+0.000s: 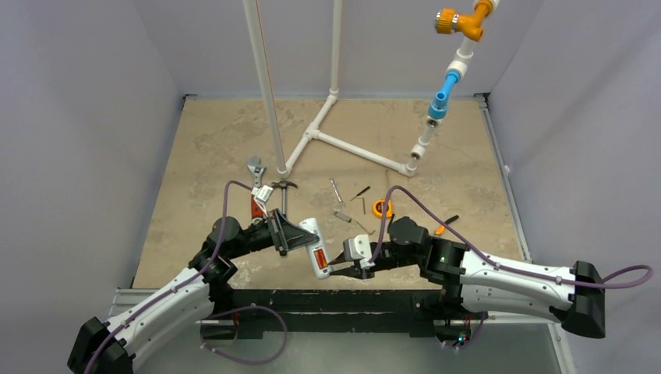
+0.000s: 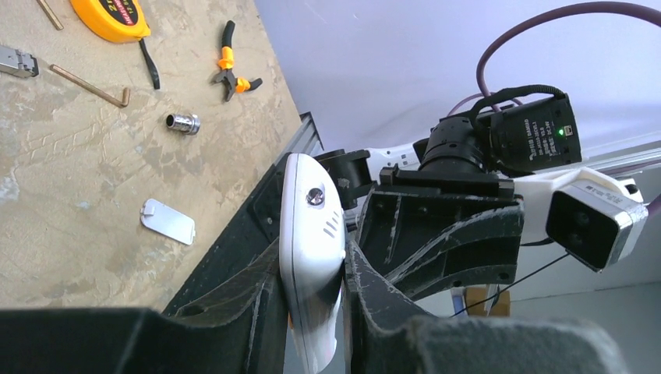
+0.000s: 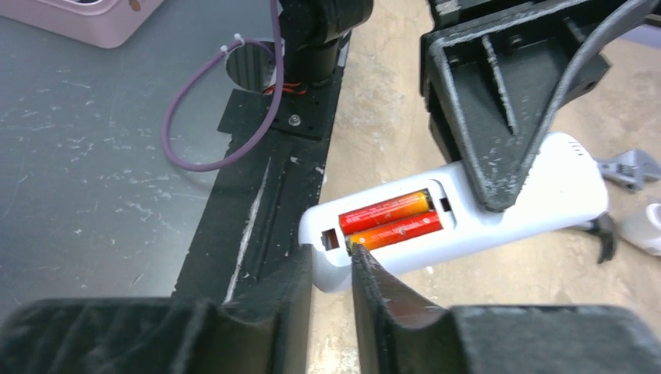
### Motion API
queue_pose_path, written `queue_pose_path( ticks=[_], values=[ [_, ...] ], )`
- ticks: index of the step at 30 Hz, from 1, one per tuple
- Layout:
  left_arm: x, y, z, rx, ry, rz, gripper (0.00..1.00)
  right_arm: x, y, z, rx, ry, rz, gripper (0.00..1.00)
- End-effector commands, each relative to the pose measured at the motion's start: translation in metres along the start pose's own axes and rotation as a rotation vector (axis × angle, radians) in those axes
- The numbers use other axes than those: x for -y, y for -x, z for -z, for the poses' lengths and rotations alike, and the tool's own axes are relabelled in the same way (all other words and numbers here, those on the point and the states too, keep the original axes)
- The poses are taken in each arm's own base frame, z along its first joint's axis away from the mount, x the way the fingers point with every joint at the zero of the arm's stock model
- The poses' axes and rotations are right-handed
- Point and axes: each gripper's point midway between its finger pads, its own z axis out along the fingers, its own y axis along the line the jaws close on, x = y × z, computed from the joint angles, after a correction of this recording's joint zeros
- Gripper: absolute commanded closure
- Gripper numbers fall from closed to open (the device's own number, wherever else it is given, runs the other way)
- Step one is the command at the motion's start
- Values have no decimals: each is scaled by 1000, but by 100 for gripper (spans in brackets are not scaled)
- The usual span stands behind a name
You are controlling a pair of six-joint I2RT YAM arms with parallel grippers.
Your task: Load the batteries into the remote control
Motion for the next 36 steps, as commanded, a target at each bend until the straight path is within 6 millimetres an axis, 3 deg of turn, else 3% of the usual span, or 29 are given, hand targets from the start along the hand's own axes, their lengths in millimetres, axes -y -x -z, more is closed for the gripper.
queue_pose_path(
  ticks=[1,3,5,8,10,12,14,18,23,28,36],
  values=[
    [27,10,1,32,-92,-79,100,10,42,17,104,-80,-49,72],
    [25,10,0,34,-80,-85,100,15,52,24,158,-134,-95,65],
    [20,10,0,38,-58,-82,100,33,47,32,172,-274,-218,58],
    [4,11,0,54,10,-59,100,75,14,58,126,-629,-472,54],
    [-2,11,1,58,37,-52,100,90,-24,81,-15,-851,-604,54],
    [-5,11,2,60,46,-49,100,87,-60,98,-179,-997,-726,54],
    [-7,11,3,62,54,-51,100,71,-92,104,-347,-1038,-809,53],
    [-8,11,3,63,58,-53,100,40,-129,101,-417,-1016,-972,53],
    [-8,10,3,59,57,-51,100,16,-157,95,-334,-971,-1122,48],
    [-9,10,3,58,61,-48,100,8,-169,86,-296,-937,-1170,40],
    [-8,9,4,56,60,-46,100,11,-176,63,-384,-893,-1143,47]
  ],
)
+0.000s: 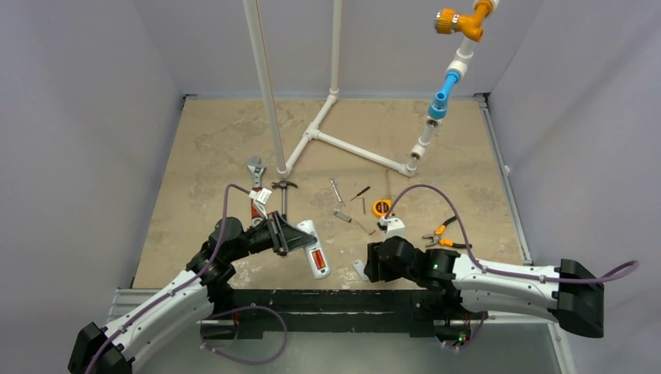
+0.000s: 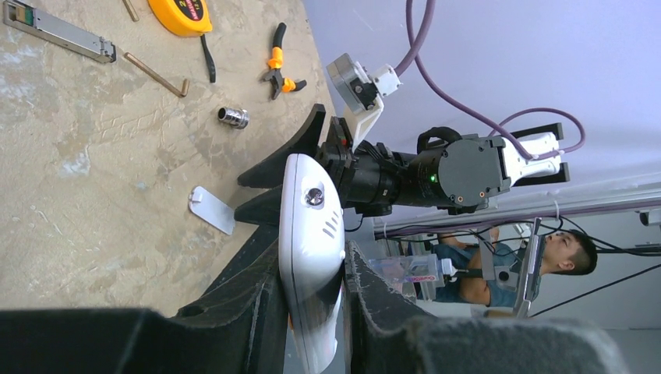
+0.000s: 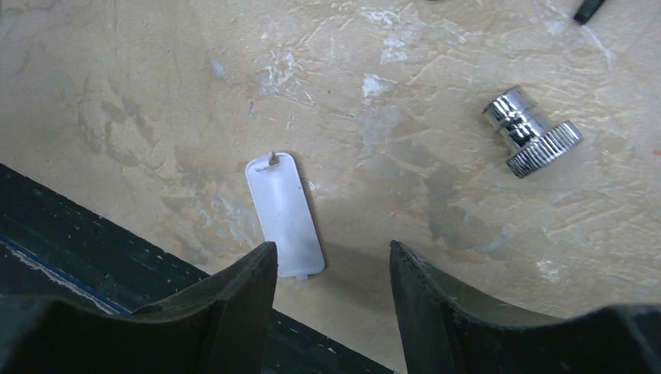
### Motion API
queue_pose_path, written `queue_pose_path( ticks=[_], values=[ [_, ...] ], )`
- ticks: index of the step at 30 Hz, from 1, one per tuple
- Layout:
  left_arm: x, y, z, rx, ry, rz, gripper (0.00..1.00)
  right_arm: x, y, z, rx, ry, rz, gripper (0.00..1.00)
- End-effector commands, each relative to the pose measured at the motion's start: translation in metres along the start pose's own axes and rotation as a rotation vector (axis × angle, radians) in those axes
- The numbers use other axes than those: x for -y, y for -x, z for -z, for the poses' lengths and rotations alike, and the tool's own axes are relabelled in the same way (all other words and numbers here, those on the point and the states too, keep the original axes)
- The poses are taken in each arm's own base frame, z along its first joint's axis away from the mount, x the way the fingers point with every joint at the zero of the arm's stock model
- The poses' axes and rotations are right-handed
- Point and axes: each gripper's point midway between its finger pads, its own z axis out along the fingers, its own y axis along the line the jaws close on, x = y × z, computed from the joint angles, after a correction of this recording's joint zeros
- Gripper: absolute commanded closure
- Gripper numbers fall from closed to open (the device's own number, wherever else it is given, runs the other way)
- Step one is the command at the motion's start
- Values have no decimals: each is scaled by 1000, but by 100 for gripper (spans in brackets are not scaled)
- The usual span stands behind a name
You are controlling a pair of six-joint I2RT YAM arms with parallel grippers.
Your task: Load the batteries into the remote control
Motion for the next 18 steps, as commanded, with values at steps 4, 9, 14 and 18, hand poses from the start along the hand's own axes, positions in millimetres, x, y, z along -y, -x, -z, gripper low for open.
queue_pose_path(
  ticks=[4,9,14,18],
  values=[
    [16,8,3,36,-47,-41,100,-24,11,-10,-10,22,24,51],
    [15,8,4,41,-45,-39,100,-18,5,-14,-46,-15,53,54],
    [15,8,3,39,-45,-39,100,-19,-5,-16,-100,-19,84,55],
    [15,8,3,37,-47,-38,100,-15,-13,-18,-141,-58,119,56]
  ],
)
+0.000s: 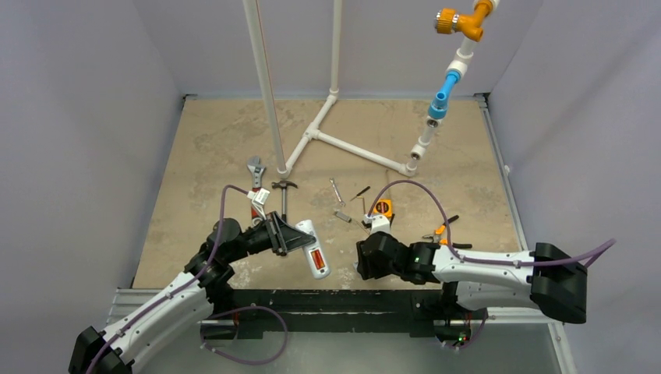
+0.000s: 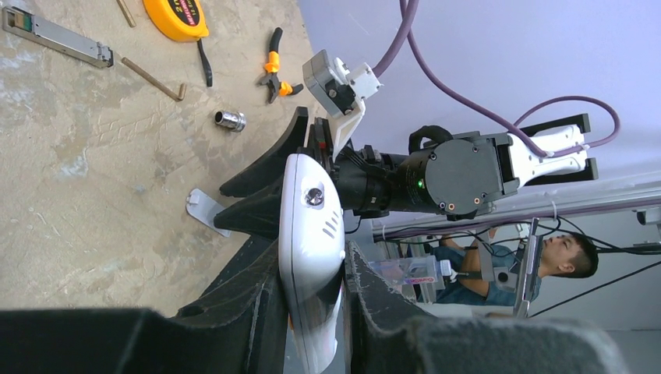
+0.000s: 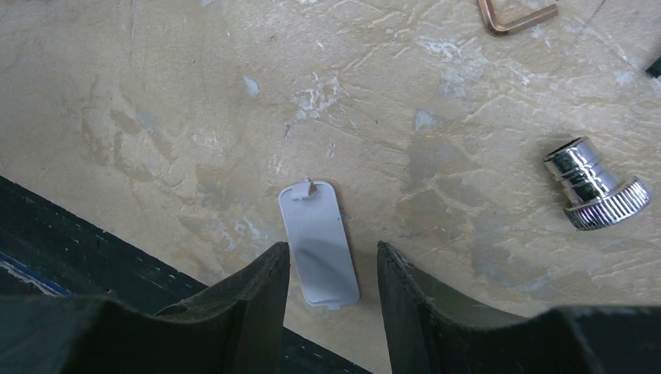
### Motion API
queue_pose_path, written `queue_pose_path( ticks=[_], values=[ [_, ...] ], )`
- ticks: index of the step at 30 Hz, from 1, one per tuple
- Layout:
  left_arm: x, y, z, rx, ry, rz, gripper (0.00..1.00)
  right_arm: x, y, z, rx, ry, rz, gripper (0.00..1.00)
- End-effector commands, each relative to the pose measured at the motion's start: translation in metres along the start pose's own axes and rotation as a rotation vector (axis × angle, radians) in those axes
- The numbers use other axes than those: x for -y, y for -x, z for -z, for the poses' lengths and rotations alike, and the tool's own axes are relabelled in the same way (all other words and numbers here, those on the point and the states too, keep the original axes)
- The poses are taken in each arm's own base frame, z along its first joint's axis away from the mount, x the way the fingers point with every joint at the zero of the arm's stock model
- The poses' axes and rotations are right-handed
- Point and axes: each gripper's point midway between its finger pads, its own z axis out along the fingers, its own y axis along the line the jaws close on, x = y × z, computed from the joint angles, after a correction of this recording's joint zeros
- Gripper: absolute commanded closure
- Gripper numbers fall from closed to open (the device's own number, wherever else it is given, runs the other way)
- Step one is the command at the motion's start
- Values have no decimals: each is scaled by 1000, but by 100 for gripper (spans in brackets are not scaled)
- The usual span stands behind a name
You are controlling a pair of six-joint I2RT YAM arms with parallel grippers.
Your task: Load the batteries into the remote control
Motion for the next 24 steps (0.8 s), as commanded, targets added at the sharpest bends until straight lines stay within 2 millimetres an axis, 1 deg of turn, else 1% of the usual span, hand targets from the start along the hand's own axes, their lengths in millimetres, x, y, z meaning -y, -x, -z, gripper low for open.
queue_pose_path(
  ticks=[1,7,10,17,21,24],
  values=[
    [11,7,-1,22,-40,-30,100,5,-20,-2,-95,-47,63,57],
    [10,6,-1,21,-40,-28,100,8,-31,-7,-145,-130,120,58],
    [10,6,-1,24,-40,-27,100,8,-34,-8,-152,-152,123,60],
    [11,6,-1,21,-43,-29,100,-3,-36,-10,-121,-75,9,66],
    [10,6,-2,18,-40,-26,100,0,-35,-7,-106,-75,-15,69],
    [10,6,-3,19,-40,-27,100,2,-36,-6,-109,-81,-14,70]
  ],
)
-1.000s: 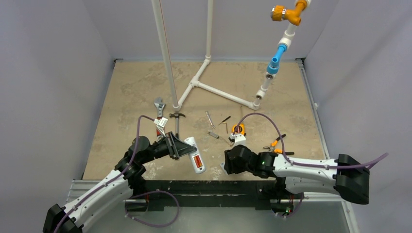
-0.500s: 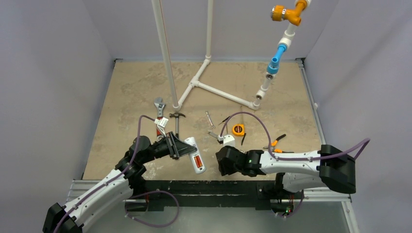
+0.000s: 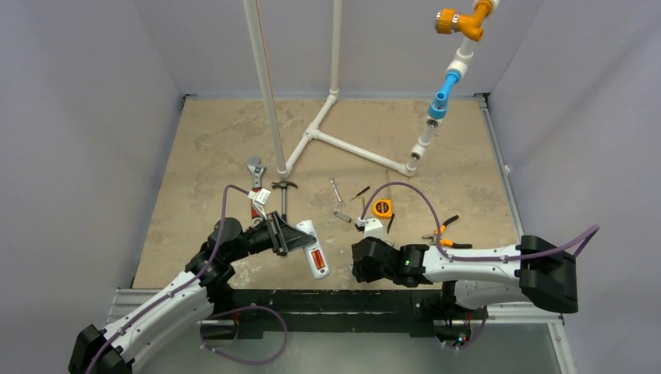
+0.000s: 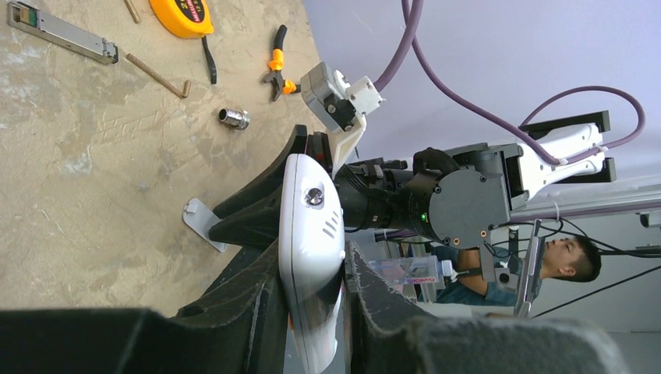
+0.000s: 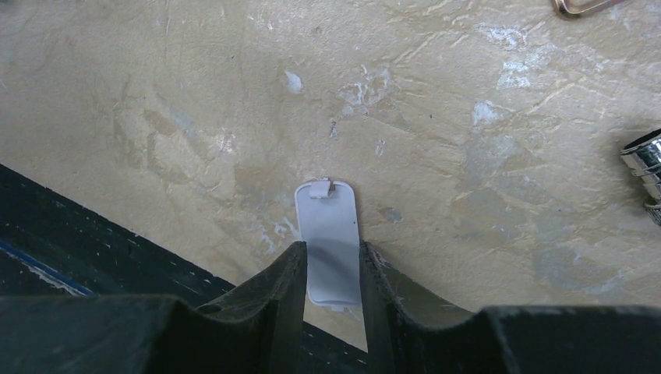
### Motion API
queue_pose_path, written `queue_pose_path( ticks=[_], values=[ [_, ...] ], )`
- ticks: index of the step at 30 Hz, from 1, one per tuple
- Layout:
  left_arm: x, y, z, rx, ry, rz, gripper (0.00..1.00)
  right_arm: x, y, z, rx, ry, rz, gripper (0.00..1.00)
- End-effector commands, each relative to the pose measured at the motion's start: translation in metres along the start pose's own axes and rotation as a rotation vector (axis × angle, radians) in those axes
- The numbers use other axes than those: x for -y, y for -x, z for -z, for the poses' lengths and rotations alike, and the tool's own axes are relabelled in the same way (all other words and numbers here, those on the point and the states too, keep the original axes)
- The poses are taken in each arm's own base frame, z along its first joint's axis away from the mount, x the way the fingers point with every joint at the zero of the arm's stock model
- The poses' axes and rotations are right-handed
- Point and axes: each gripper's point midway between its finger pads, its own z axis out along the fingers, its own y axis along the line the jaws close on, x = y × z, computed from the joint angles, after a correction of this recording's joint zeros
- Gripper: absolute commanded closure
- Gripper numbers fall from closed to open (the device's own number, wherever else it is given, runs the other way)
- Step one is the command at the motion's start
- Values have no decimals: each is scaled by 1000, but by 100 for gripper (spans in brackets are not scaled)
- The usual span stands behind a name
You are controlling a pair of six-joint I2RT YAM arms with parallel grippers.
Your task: Load the batteries into the remote control
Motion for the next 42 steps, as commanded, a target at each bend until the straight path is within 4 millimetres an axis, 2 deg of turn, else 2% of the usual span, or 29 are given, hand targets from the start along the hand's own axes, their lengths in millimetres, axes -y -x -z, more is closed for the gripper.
queue_pose_path(
  ticks=[1,6,14,23,27,36,42],
  values=[
    [13,7,-1,23,-54,-33,100,27,-30,0,-100,-85,1,70],
    [12,6,-2,21,-54,-32,100,40,-31,-2,-117,-175,46,72],
    [11,5,0,22,-53,-30,100,43,-37,-5,-157,-213,89,74],
    [10,5,0,22,-51,-27,100,50,-49,-6,-218,-293,169,67],
    [9,4,-1,21,-51,-26,100,53,-53,-6,-241,-342,213,67],
    [7,3,0,20,-50,-24,100,58,-64,-10,-280,-424,268,76],
    [7,3,0,19,-48,-23,100,54,-54,-7,-239,-426,250,86]
  ],
)
